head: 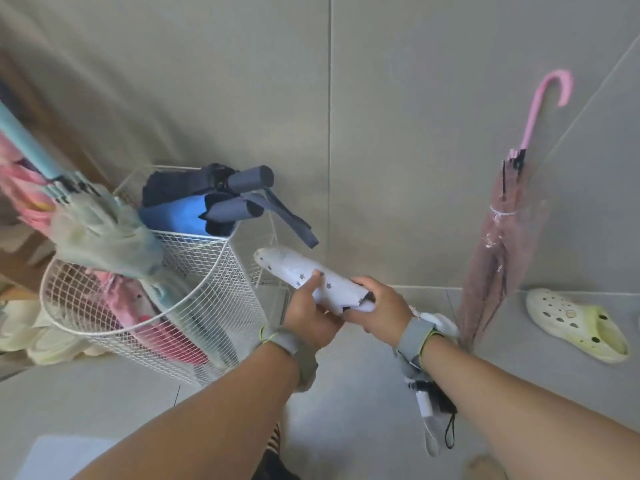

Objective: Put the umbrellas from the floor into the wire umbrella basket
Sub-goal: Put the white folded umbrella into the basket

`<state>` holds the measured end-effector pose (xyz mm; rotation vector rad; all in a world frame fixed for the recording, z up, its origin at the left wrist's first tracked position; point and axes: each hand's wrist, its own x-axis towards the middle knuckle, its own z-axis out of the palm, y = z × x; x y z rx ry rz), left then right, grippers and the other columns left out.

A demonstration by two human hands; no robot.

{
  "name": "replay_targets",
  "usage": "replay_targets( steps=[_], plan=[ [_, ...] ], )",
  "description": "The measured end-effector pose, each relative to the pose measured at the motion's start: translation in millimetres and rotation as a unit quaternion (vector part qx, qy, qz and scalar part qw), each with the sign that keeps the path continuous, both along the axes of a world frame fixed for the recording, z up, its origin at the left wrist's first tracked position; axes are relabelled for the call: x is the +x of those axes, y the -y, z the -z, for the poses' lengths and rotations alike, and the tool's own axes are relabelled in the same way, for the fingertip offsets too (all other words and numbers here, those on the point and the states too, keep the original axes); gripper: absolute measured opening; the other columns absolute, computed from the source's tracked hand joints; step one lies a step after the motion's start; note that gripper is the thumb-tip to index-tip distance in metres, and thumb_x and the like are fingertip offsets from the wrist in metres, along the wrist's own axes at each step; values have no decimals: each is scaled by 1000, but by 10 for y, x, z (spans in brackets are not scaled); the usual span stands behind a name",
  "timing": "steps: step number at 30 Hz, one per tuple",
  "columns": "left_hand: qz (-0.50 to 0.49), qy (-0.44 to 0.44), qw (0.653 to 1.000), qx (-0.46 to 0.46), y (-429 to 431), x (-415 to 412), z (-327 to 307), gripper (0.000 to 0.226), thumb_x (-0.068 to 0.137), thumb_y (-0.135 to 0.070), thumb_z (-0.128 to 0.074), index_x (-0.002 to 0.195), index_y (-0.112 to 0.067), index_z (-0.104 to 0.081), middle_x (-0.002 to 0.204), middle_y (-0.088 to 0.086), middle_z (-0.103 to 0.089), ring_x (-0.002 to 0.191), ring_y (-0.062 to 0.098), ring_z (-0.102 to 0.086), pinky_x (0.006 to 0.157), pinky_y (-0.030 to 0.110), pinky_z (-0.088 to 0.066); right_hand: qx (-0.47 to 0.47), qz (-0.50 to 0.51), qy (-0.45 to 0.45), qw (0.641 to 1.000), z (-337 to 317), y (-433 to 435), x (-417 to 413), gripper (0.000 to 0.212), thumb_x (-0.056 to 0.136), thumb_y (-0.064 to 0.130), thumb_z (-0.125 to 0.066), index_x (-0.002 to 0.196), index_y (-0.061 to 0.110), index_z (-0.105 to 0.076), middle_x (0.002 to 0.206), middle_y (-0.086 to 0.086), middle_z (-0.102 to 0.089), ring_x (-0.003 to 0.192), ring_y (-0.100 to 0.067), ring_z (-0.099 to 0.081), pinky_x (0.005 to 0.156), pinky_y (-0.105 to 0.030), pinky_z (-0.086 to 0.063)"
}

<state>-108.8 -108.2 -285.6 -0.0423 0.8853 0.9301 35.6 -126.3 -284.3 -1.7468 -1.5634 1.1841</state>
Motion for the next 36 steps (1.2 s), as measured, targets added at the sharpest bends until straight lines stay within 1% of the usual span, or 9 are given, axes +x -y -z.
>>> replay_targets(
  steps=[7, 9, 12, 17, 19, 23, 26, 29, 36],
  plan=[
    [-103, -13, 995, -14, -251, -486, -177, 26, 86, -15, -52, 111, -7, -58, 100, 13, -65, 90, 27, -61, 79, 33, -47, -18, -78, 11, 997, -232, -627, -519, 51, 73, 26, -80, 120, 21, -62, 110, -8, -69, 91, -24, -64, 82, -39, -57],
    [-95, -57, 993, -25, -264, -591, -160, 18, 89, -11, -45, 101, -9, -58, 86, 10, -68, 84, 25, -63, 78, 31, -49, -49, -99, 30, 993, -270, -771, -620, 43, 81, 30, -73, 120, 13, -62, 106, -13, -69, 87, -24, -63, 74, -27, -55],
    [-68, -174, 981, -54, -262, -738, -61, 30, 96, -9, -35, 117, -11, -56, 113, 8, -67, 107, 26, -63, 93, 36, -46, -68, -43, -12, 997, -262, -935, -845, 35, 94, 23, -56, 125, 7, -59, 107, -17, -68, 92, -32, -67, 55, -24, -45],
    [-19, -251, 962, -104, -263, -836, 37, 16, 97, -9, -36, 89, -9, -50, 84, 13, -60, 70, 25, -55, 72, 34, -45, -74, -28, -14, 997, -119, -999, -1209, 36, 98, 18, -48, 132, 6, -53, 123, -17, -62, 99, -32, -66, 61, -28, -47],
    [-13, -268, 957, -107, -263, -825, 65, 18, 98, -12, -37, 84, -9, -48, 78, 12, -56, 63, 23, -51, 67, 31, -44, -50, -78, 8, 996, -27, -1013, -1355, 34, 96, 15, -52, 129, 5, -57, 117, -17, -64, 97, -24, -63, 79, -28, -49],
    [-2, -268, 960, -87, -193, -874, 86, 29, 100, -2, -35, 72, -2, -43, 69, 14, -44, 48, 13, -54, 57, 19, -45, -55, -134, 37, 989, 159, -1082, -1672, 32, 94, 8, -53, 124, 6, -62, 105, -12, -62, 78, -18, -53, 76, -26, -43],
    [-17, -163, 981, -102, -183, -916, 46, 44, 96, 19, -25, 62, -7, -35, 62, 10, -31, 24, -2, -43, 34, 6, -34, -54, -154, 84, 983, 208, -1149, -1764, 36, 93, 6, -50, 127, 12, -61, 134, -11, -58, 108, -24, -59, 90, -21, -41],
    [7, -297, 950, -96, -190, -884, 111, 35, 101, 1, -29, 68, 0, -39, 67, 14, -42, 45, 13, -52, 46, 22, -41, -47, -163, 85, 982, 222, -1170, -1726, 34, 95, 11, -51, 127, 15, -61, 141, -7, -53, 126, -25, -53, 97, -16, -37],
    [1, -278, 948, -158, -257, -916, 230, 21, 97, -9, -36, 81, -5, -49, 71, 12, -52, 57, 22, -52, 57, 24, -39, -25, -114, 13, 993, 246, -1014, -1397, 35, 99, 18, -44, 132, 16, -57, 135, -6, -58, 123, -24, -54, 100, -26, -40]
  ],
)
